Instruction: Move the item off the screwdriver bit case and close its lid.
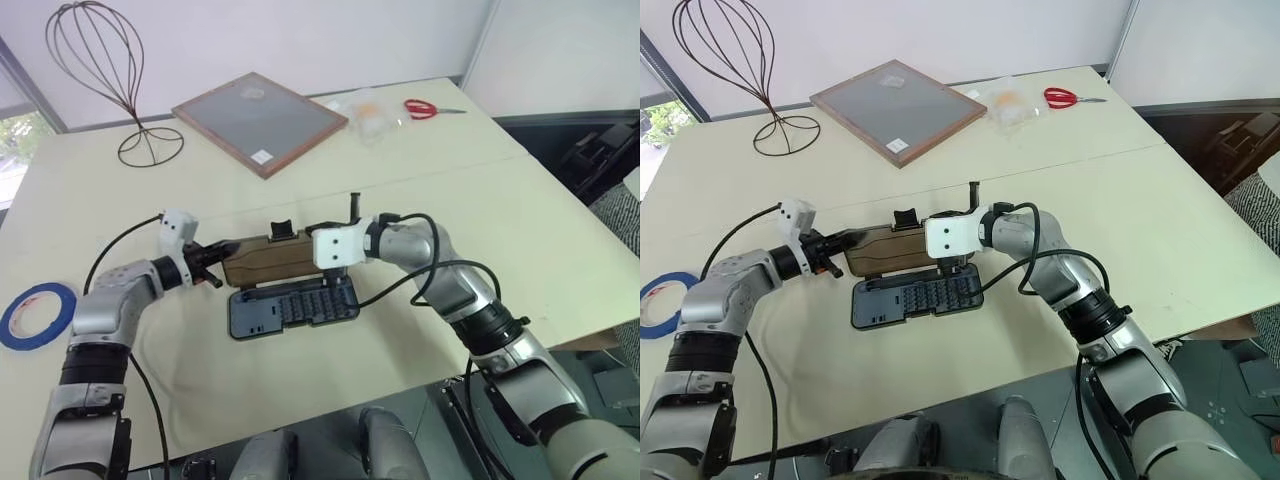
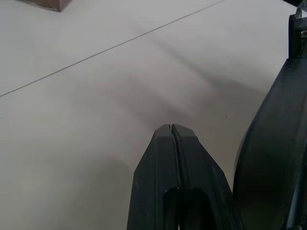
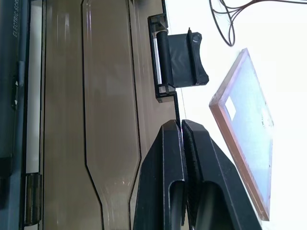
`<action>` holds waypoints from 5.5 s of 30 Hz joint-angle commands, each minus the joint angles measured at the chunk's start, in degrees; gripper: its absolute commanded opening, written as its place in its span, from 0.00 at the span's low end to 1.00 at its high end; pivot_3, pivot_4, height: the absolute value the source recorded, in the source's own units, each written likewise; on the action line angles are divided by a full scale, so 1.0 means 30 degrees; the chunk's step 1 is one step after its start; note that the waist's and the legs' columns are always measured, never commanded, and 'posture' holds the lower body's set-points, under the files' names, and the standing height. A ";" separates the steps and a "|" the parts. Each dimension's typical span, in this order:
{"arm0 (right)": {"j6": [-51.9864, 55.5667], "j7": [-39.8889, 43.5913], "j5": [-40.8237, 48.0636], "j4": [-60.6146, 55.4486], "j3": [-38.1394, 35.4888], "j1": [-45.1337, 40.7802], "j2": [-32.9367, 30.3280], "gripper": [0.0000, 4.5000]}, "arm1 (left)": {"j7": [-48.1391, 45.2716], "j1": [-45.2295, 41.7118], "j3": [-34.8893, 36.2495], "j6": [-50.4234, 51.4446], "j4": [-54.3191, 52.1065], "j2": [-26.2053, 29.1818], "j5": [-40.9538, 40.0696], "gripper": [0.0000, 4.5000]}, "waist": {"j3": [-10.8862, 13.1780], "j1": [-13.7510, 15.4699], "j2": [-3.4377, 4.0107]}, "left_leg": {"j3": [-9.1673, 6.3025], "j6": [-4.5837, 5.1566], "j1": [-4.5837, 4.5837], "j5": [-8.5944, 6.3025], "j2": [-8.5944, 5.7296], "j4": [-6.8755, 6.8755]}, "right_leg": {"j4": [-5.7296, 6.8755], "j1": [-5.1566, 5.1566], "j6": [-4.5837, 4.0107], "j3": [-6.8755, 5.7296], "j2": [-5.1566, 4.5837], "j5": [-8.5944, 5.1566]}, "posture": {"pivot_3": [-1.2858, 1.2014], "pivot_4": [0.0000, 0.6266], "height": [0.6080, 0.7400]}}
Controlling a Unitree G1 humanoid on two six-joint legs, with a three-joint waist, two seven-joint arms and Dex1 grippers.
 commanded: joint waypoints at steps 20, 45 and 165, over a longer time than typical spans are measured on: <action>0.8746 0.5215 0.6136 -0.7350 -0.4992 0.0083 -0.3552 0.99 | -0.2213 -0.0470 -0.0474 0.1115 -0.1769 0.0573 -0.0595 0.00 | 0.0004 0.0165 -0.0006 | -0.0013 0.0010 -0.0022 -0.0005 0.0000 0.0017 | -0.0004 0.0004 0.0000 -0.0006 -0.0002 0.0000 | 0.52 0.24 1.00; 1.1357 0.3572 0.8048 -0.8045 -0.5978 0.0725 -0.6230 0.99 | -0.5442 0.3033 -0.3957 0.3561 -0.6870 0.2648 -0.1320 0.00 | 0.0014 0.0563 -0.0013 | 0.0026 0.0027 -0.0024 -0.0015 0.0010 0.0029 | -0.0009 0.0003 -0.0001 0.0012 -0.0008 0.0000 | 0.52 0.24 1.00; 1.6645 0.5215 1.6638 -1.2675 -0.8087 0.4511 -1.0514 0.01 | -0.3862 0.0322 -0.0240 0.4839 -0.9408 0.2458 -0.0687 0.00 | 0.0099 0.0584 -0.0122 | 0.0020 0.0077 -0.0014 -0.0041 0.0021 0.0048 | -0.0031 0.0033 0.0002 -0.0008 -0.0004 0.0000 | 0.52 0.24 1.00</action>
